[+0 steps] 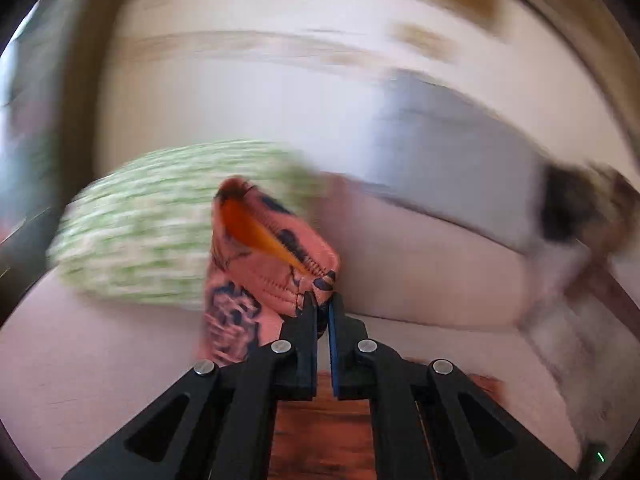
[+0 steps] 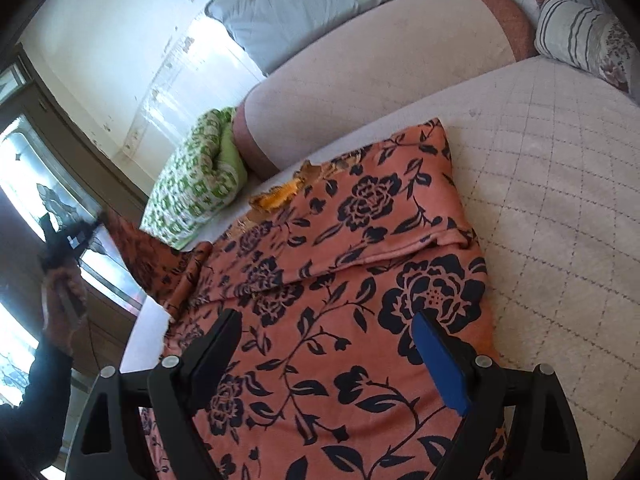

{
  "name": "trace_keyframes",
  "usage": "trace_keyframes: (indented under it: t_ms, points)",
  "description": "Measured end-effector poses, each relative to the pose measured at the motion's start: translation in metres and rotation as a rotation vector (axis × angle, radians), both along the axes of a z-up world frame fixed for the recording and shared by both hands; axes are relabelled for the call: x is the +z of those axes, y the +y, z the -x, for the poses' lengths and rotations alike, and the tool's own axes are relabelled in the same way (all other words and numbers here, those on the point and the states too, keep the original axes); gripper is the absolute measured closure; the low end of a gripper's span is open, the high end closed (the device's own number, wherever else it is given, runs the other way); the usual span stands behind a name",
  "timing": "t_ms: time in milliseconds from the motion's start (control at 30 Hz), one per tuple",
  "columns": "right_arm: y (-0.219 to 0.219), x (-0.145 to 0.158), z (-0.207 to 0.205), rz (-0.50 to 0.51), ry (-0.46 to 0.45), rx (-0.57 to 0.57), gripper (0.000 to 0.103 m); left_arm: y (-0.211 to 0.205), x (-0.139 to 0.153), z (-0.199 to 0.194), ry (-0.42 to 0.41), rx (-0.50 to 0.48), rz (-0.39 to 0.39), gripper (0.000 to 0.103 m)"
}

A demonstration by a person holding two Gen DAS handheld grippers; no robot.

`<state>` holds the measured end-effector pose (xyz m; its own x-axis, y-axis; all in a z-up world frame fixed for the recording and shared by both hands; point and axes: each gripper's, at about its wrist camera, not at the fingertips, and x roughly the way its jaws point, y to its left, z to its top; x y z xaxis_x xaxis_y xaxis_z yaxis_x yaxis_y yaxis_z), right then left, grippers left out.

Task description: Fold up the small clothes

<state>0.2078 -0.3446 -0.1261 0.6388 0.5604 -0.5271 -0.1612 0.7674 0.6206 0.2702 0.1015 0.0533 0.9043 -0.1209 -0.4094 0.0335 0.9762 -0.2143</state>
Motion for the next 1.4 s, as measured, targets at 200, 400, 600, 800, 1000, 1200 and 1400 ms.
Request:
trace_keyframes:
  t_ms: [200, 400, 600, 800, 1000, 1200, 1400]
  points:
    - [-0.007, 0.003, 0.003, -0.045, -0.003, -0.006, 0.014, -0.165, -0.09, -0.027, 0.251, -0.373, -0.024, 0.043]
    - [-0.015, 0.004, 0.004, -0.064, 0.011, -0.028, 0.014, -0.105, -0.167, -0.014, 0.463, -0.223, 0.034, 0.038]
    - [-0.001, 0.023, -0.028, -0.103, 0.037, 0.009, 0.014, 0.032, -0.173, 0.028, 0.443, 0.081, -0.052, 0.038]
    - [0.055, 0.009, -0.139, -0.047, 0.201, 0.071, 0.015, 0.063, -0.202, 0.036, 0.467, 0.138, -0.055, 0.038]
    - [0.111, -0.009, -0.175, 0.243, 0.294, 0.107, 0.088, 0.048, -0.232, 0.009, 0.483, 0.126, -0.099, 0.038]
    - [0.113, 0.064, -0.139, 0.527, 0.037, 0.018, 0.094, 0.049, -0.235, 0.013, 0.457, 0.132, -0.111, 0.038]
    - [0.079, 0.0, -0.152, 0.495, 0.222, -0.003, 0.065, 0.057, -0.21, 0.021, 0.395, 0.144, -0.077, 0.038]
